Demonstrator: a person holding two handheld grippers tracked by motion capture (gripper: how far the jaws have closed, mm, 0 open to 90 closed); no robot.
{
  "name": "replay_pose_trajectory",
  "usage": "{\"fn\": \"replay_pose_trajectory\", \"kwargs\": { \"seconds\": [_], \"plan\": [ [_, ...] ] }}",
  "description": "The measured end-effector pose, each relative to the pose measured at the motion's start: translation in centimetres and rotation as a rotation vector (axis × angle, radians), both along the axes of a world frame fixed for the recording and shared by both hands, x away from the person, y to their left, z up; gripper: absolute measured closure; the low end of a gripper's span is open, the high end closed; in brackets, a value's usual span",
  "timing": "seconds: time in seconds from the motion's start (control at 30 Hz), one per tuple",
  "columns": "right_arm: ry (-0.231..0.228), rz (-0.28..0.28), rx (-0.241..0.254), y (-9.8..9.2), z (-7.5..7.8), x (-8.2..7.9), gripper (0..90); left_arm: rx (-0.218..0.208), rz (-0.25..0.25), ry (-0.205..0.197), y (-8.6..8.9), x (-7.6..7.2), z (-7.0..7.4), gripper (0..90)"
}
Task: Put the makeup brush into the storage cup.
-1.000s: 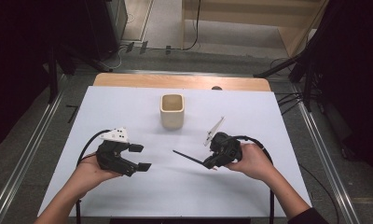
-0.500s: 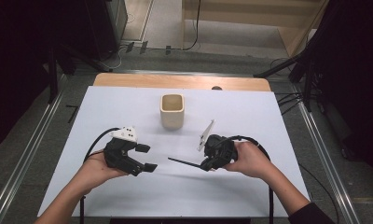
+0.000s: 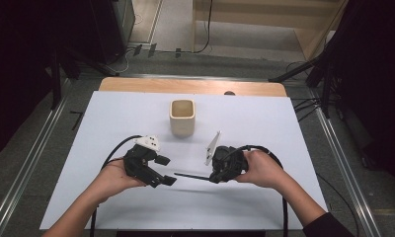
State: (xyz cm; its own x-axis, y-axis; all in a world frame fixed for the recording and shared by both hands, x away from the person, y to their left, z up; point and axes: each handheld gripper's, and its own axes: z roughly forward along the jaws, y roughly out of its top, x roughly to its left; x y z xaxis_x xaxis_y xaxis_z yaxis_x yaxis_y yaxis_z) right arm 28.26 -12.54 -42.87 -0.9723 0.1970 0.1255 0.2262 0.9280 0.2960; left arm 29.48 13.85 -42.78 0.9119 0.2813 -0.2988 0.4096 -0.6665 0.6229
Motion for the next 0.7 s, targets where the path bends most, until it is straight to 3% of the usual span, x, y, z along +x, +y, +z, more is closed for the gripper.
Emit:
{"fn": "replay_pose_trajectory", "kwargs": {
  "seconds": [0.07,0.17,0.47,0.67,0.7],
  "plan": [
    [-0.014,0.003,0.0,0.1,0.0,0.1,84.8,0.002,0.004,0.008,-0.2,0.0,-0.1,24.7],
    [0.008,0.012,-0.013,0.5,0.0,0.1,84.8,0.014,-0.001,0.019,-0.4,0.2,-0.3,25.1],
    [0.01,0.037,-0.008,1.3,0.1,0.3,84.8,0.03,-0.005,0.057,-1.2,0.6,-1.0,29.6],
    [0.04,0.031,-0.011,1.4,-0.3,0.9,84.8,0.041,-0.024,0.077,-1.9,0.7,-1.6,33.0],
    [0.067,0.036,0.002,1.4,-0.4,1.1,84.8,0.044,-0.029,0.082,-2.0,0.8,-1.7,34.2]
  ]
}}
